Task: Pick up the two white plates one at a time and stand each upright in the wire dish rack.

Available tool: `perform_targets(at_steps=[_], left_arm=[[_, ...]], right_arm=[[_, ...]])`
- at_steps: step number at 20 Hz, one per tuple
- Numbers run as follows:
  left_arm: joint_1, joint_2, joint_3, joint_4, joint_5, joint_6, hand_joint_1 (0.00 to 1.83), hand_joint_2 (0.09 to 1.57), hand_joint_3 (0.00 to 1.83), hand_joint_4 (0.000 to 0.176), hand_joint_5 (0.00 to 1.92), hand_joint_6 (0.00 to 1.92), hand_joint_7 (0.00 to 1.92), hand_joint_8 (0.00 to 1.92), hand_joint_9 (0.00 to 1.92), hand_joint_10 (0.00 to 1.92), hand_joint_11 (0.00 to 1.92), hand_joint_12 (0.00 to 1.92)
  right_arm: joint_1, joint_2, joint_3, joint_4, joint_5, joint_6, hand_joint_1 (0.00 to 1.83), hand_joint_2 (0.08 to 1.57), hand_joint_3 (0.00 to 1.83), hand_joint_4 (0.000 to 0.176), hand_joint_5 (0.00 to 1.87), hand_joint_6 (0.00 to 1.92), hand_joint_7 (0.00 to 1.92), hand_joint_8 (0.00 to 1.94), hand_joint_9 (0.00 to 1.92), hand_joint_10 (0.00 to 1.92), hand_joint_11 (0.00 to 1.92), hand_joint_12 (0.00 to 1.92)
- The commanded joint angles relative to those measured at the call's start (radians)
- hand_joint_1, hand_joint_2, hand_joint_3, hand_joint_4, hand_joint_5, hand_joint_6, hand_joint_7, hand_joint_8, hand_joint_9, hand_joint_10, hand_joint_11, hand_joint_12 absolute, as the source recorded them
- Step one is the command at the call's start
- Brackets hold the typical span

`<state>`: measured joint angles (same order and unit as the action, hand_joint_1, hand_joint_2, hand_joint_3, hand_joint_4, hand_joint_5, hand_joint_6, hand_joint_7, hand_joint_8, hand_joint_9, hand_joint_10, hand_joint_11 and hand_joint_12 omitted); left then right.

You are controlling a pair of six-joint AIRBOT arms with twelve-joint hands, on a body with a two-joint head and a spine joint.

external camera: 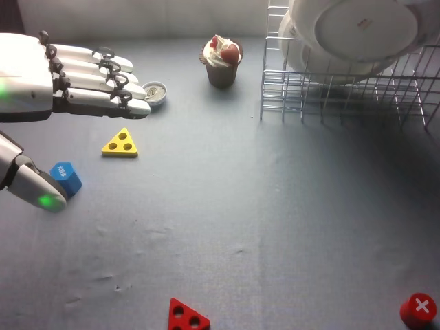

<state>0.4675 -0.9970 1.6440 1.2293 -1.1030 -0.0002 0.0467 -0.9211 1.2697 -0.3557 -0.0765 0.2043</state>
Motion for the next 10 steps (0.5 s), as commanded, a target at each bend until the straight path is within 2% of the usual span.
perform_targets(at_steps=[1, 2, 3, 4, 5, 6, 7, 10], left_arm=[[-0.006, 0.004, -0.001, -0.091, -0.067, 0.000, 0.00, 0.88, 0.00, 0.000, 0.12, 0.00, 0.13, 0.00, 0.11, 0.00, 0.10, 0.01], [-0.006, 0.004, -0.001, -0.091, -0.073, 0.000, 0.00, 0.88, 0.00, 0.000, 0.11, 0.00, 0.12, 0.00, 0.11, 0.00, 0.10, 0.01], [-0.006, 0.003, -0.001, -0.092, -0.083, 0.000, 0.00, 0.88, 0.00, 0.000, 0.11, 0.00, 0.12, 0.00, 0.11, 0.00, 0.11, 0.01], [-0.006, 0.002, -0.002, -0.092, -0.085, 0.000, 0.00, 0.87, 0.00, 0.000, 0.11, 0.00, 0.13, 0.00, 0.11, 0.00, 0.12, 0.02], [-0.006, 0.001, -0.002, -0.092, -0.091, 0.000, 0.00, 0.88, 0.00, 0.000, 0.12, 0.00, 0.14, 0.01, 0.13, 0.01, 0.13, 0.02], [-0.006, 0.000, -0.004, -0.092, -0.099, 0.000, 0.00, 0.87, 0.00, 0.000, 0.09, 0.00, 0.11, 0.00, 0.10, 0.00, 0.10, 0.01], [-0.007, 0.000, -0.009, -0.087, -0.102, 0.000, 0.00, 0.88, 0.00, 0.000, 0.09, 0.00, 0.11, 0.00, 0.10, 0.00, 0.10, 0.01], [-0.007, 0.000, -0.021, -0.072, -0.081, 0.000, 0.00, 0.87, 0.00, 0.000, 0.12, 0.01, 0.13, 0.01, 0.12, 0.01, 0.13, 0.02]], right_arm=[[0.018, 0.003, 0.001, 0.032, 0.119, 0.018, 1.50, 1.04, 0.00, 0.000, 0.91, 0.95, 1.12, 0.50, 1.20, 0.63, 1.05, 1.31], [0.018, 0.003, 0.001, 0.040, 0.116, 0.018, 1.41, 1.06, 0.00, 0.000, 0.92, 1.01, 1.11, 0.59, 1.18, 0.78, 1.09, 0.81], [0.018, 0.003, -0.002, 0.045, 0.115, 0.018, 1.40, 1.06, 0.00, 0.000, 0.94, 1.01, 1.12, 0.60, 1.18, 0.81, 1.19, 0.51], [0.018, 0.003, -0.004, 0.046, 0.115, 0.026, 1.48, 1.03, 0.01, 0.000, 0.97, 0.91, 1.17, 0.43, 1.24, 0.57, 1.07, 1.12], [0.018, 0.003, -0.006, 0.046, 0.113, 0.038, 1.50, 1.02, 0.00, 0.000, 0.97, 0.88, 1.17, 0.42, 1.26, 0.51, 1.06, 1.23], [0.018, 0.003, -0.006, 0.032, 0.113, 0.057, 1.50, 1.03, 0.00, 0.000, 0.96, 0.91, 1.16, 0.44, 1.25, 0.51, 1.06, 1.23], [0.018, 0.003, -0.004, 0.030, 0.113, 0.063, 1.50, 1.05, 0.00, 0.000, 0.92, 0.98, 1.11, 0.49, 1.19, 0.62, 1.05, 1.29], [0.017, -0.004, -0.004, 0.030, 0.113, 0.069, 1.50, 1.04, 0.00, 0.000, 0.92, 0.98, 1.12, 0.49, 1.18, 0.63, 1.05, 1.30]])
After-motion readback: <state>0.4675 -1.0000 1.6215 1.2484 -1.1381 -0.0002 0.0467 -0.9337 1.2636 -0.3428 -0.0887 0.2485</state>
